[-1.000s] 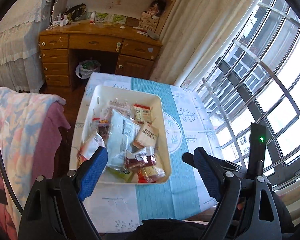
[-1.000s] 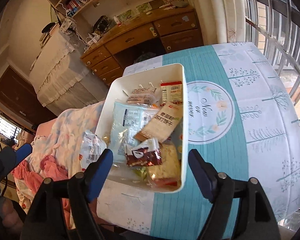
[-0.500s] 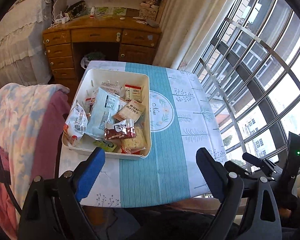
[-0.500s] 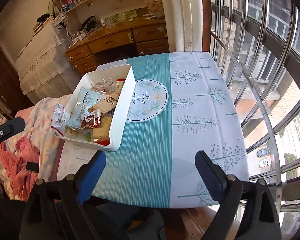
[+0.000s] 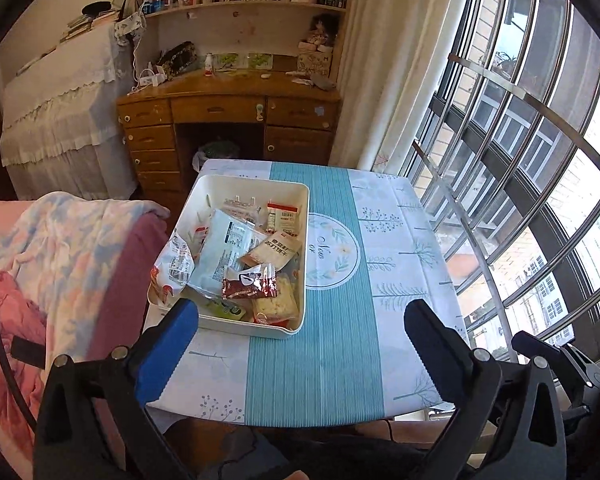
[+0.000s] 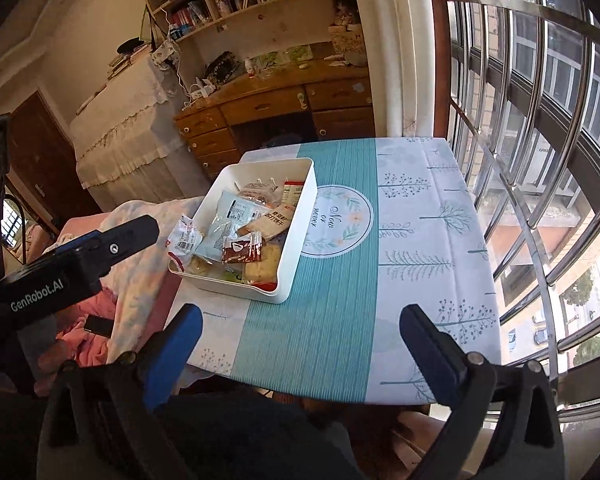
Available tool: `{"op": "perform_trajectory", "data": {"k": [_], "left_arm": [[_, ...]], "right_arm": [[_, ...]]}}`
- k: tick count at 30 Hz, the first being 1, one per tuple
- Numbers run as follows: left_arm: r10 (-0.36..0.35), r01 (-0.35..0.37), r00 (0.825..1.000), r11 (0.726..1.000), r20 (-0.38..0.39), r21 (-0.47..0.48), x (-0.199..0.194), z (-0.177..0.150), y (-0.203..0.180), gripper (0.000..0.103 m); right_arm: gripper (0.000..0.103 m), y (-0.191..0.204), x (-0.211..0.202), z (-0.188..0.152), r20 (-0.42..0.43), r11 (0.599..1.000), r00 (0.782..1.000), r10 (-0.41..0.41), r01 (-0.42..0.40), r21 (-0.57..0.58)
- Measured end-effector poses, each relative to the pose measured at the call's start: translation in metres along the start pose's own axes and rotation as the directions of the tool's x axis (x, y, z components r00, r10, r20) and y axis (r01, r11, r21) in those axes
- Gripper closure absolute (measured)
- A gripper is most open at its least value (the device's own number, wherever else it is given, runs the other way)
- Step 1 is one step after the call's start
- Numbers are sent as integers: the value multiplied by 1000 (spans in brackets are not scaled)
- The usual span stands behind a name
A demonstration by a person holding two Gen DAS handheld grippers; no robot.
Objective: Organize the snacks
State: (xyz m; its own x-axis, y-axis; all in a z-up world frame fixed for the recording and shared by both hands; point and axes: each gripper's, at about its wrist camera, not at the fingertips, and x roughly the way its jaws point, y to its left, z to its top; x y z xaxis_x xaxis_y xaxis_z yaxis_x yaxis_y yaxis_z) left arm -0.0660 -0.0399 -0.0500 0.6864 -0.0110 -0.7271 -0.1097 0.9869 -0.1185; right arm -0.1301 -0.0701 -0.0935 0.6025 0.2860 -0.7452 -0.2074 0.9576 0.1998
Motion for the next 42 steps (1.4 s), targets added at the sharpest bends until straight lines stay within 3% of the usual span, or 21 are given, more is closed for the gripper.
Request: {"op": "perform_trajectory", "data": {"k": [14, 22, 42], "left_arm": [[63, -63, 998, 998, 19, 6, 2, -2, -5, 1], [56, -56, 998, 998, -14, 0, 11, -8, -7, 1], [65, -65, 998, 998, -3, 3, 11, -12, -10, 1]], "right_arm": [[0, -3, 3, 1, 1, 999, 999, -38, 38, 2], [0, -5, 12, -1, -31, 1000, 999, -24, 24, 14], [0, -13, 21, -1, -76, 1000, 997, -5, 7, 23]]}}
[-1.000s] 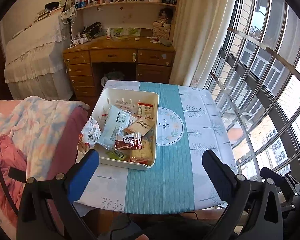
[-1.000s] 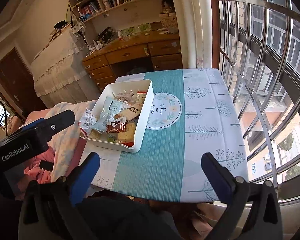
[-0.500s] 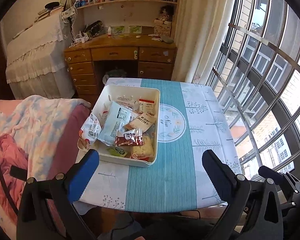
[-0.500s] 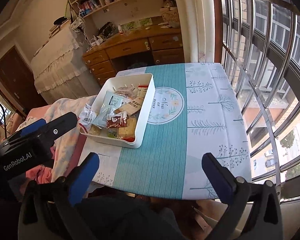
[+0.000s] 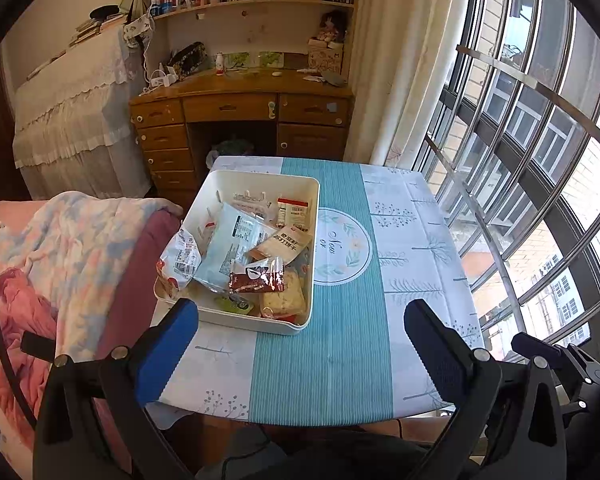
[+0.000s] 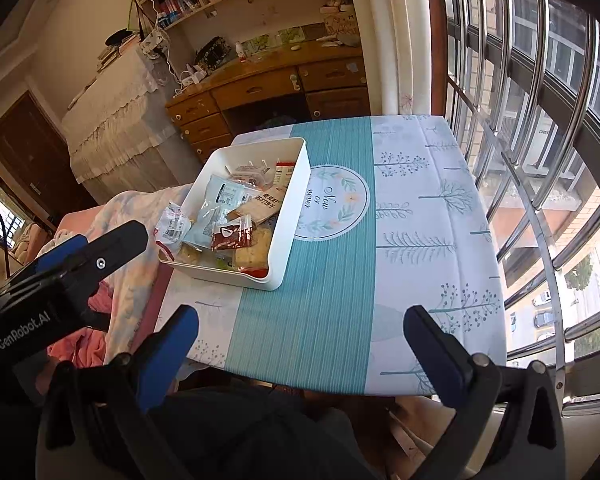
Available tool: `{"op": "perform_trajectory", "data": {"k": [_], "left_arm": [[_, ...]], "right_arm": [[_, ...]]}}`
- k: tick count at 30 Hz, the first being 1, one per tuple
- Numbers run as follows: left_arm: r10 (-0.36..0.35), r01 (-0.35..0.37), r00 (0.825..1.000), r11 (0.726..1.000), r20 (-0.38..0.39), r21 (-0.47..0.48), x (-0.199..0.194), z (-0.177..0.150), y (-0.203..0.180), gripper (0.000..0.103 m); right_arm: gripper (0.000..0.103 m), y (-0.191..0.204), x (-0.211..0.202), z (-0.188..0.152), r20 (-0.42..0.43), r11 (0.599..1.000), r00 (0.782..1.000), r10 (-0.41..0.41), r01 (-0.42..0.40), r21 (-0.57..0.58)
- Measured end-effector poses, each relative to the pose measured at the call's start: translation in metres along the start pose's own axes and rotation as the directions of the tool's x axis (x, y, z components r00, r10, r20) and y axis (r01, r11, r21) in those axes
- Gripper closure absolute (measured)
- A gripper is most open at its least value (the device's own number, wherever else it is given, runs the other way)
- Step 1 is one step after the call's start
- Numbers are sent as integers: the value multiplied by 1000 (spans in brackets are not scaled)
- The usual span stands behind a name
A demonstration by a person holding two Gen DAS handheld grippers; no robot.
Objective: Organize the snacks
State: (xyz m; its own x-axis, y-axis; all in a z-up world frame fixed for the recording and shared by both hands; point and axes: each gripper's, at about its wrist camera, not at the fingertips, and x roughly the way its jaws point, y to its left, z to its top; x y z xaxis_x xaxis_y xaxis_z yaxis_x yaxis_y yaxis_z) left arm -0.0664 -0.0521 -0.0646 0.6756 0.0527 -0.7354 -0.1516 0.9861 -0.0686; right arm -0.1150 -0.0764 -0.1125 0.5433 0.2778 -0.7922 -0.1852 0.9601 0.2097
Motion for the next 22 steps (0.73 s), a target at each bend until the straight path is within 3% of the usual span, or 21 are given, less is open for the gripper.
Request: {"op": "perform_trajectory", "data": {"k": [22], "left_arm": [[4, -4, 1000, 1000, -3, 6, 3, 1, -5, 1]], "right_arm": [[0, -8, 10, 3, -32, 1000, 999, 12, -12, 4]]}}
